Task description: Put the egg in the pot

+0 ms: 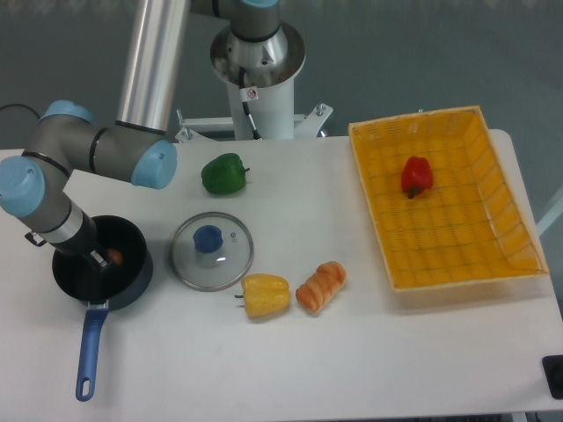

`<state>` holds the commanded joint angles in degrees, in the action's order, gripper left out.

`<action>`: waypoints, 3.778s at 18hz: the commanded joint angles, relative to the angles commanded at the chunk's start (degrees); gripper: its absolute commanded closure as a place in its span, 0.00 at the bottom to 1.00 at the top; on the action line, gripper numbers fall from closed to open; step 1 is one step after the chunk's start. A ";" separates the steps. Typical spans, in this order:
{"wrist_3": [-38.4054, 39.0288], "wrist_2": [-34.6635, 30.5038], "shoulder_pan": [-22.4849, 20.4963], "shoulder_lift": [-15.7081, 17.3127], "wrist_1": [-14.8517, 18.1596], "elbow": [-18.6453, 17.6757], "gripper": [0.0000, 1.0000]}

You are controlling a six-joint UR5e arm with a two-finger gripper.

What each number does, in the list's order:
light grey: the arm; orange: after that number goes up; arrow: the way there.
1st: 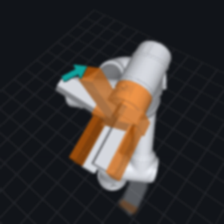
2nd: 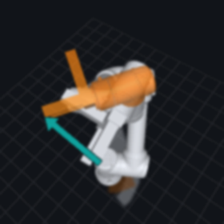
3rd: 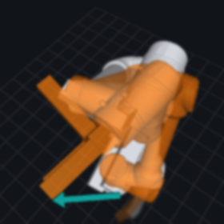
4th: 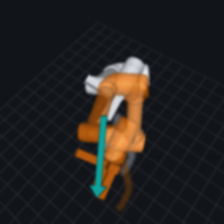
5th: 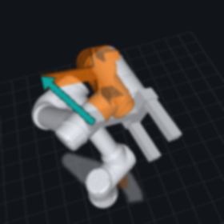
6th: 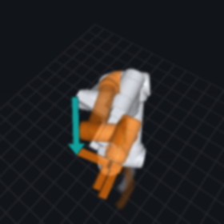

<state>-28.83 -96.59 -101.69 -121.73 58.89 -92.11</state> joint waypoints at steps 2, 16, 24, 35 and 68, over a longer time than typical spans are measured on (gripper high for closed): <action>0.00 0.00 0.17 -0.09 -0.09 0.00 0.59; 0.00 -0.26 0.26 -0.18 -0.09 0.00 0.47; -0.09 -0.44 0.53 -0.26 -0.09 0.00 0.40; -0.18 -0.53 0.79 -0.97 -0.09 0.00 0.28; -3.33 -1.93 -10.71 13.36 0.53 -0.09 0.05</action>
<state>-32.16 -98.52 -112.40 -108.37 59.41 -92.20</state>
